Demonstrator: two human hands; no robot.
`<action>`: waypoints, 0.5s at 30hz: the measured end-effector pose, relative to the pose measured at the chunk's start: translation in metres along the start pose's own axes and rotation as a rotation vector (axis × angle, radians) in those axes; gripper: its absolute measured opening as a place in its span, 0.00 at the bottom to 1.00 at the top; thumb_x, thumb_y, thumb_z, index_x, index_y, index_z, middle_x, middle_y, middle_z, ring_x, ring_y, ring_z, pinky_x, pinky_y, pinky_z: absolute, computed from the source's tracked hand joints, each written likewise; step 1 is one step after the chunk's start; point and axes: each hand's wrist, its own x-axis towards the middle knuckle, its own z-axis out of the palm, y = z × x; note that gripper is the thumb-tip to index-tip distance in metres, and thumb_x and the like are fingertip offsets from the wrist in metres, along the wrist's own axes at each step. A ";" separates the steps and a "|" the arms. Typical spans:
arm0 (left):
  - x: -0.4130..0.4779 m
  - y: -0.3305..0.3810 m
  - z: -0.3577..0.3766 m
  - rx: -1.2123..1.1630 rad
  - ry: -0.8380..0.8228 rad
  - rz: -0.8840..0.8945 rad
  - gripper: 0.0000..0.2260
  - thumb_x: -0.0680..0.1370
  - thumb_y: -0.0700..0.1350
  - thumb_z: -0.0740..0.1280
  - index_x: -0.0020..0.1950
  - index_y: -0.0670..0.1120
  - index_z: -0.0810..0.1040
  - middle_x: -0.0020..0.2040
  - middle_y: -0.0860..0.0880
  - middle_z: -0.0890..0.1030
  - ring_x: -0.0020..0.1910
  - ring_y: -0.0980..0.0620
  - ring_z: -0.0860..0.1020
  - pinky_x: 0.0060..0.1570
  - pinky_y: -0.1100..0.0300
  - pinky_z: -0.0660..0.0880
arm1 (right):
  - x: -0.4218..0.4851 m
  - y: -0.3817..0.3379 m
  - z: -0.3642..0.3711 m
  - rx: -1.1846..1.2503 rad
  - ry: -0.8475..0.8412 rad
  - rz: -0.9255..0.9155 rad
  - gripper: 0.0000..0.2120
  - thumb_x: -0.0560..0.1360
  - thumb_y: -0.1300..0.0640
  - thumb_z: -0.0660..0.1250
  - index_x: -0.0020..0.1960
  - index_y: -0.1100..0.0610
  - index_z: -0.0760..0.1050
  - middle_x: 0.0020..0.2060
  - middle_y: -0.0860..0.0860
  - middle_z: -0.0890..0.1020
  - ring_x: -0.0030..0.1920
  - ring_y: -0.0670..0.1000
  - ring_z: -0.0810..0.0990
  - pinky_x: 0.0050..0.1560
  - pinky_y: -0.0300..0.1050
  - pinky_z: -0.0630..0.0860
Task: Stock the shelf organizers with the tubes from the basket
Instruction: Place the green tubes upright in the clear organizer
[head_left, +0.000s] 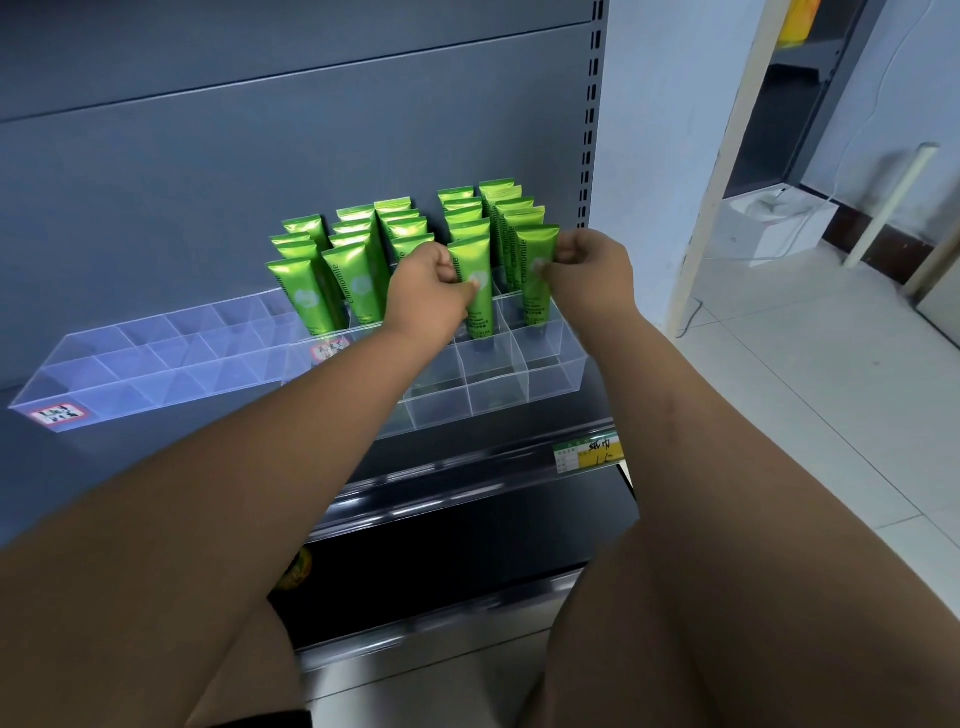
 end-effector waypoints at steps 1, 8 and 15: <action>-0.001 0.000 0.000 -0.001 -0.001 0.005 0.16 0.76 0.35 0.73 0.42 0.48 0.66 0.38 0.48 0.70 0.41 0.49 0.74 0.49 0.37 0.82 | 0.001 0.001 0.000 0.009 -0.002 0.004 0.09 0.71 0.57 0.75 0.51 0.53 0.83 0.42 0.48 0.86 0.47 0.51 0.85 0.55 0.55 0.82; -0.001 -0.004 -0.001 0.017 -0.025 0.049 0.15 0.77 0.37 0.73 0.43 0.48 0.67 0.37 0.48 0.69 0.40 0.50 0.73 0.51 0.38 0.81 | -0.005 -0.001 -0.001 0.021 -0.013 -0.008 0.06 0.75 0.58 0.74 0.49 0.51 0.81 0.42 0.47 0.85 0.48 0.51 0.85 0.56 0.53 0.82; -0.008 -0.007 0.000 0.110 -0.051 0.039 0.12 0.76 0.34 0.72 0.43 0.43 0.70 0.39 0.45 0.72 0.36 0.50 0.69 0.41 0.57 0.71 | -0.010 -0.004 -0.001 -0.009 0.004 -0.002 0.12 0.74 0.59 0.73 0.57 0.53 0.80 0.50 0.48 0.85 0.52 0.50 0.84 0.60 0.53 0.80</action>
